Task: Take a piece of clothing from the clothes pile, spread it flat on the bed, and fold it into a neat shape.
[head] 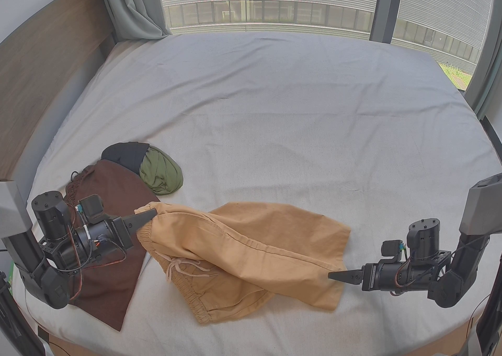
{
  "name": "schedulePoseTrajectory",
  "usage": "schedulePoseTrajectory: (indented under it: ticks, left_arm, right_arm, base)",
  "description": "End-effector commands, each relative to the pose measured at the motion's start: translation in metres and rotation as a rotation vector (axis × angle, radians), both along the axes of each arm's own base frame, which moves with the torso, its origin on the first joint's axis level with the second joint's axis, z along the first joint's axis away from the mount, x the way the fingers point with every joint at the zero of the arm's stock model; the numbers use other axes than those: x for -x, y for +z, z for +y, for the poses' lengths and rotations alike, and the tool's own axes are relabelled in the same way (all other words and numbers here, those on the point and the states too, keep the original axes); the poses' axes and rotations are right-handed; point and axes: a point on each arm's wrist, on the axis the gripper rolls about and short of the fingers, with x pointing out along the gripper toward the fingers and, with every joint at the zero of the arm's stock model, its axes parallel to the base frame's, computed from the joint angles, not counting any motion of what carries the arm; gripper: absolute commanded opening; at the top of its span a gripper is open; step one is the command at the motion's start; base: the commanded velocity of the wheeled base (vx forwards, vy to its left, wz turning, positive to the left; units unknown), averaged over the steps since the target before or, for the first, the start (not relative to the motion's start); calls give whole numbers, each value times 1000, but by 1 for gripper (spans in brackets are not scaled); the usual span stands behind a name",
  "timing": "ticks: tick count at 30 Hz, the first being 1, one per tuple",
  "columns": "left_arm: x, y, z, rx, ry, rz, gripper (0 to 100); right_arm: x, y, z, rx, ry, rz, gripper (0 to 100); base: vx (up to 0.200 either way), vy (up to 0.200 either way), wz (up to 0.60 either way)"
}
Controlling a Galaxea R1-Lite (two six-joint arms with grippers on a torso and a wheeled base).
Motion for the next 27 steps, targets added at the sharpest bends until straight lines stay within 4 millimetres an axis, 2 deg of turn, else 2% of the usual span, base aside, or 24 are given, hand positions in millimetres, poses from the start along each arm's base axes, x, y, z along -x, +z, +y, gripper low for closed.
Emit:
schedulePoseTrajectory:
  ticks: [1,6,18,23,27]
  left_arm:
    - [-2,-3,3,-1,12,10,0]
    - [-3,-4,5,-1,21,13,0]
    - [-3,-5,5,-1,21,15,0]
    - [-4,-6,5,-2,21,18,0]
    - [-4,-8,5,-3,21,24,0]
  right_arm:
    - [0,-17,2,13,5,40,100]
    - [-1,-26,3,14,-11,39,100]
    - [-3,-24,18,-92,-17,-27,100]
    - [-1,-16,18,-101,-8,-46,100]
    - [-1,-2,19,-126,0,-95,100]
  base:
    - [0,0,0]
    - [0,0,0]
    - [0,0,0]
    - [0,0,0]
    - [0,0,0]
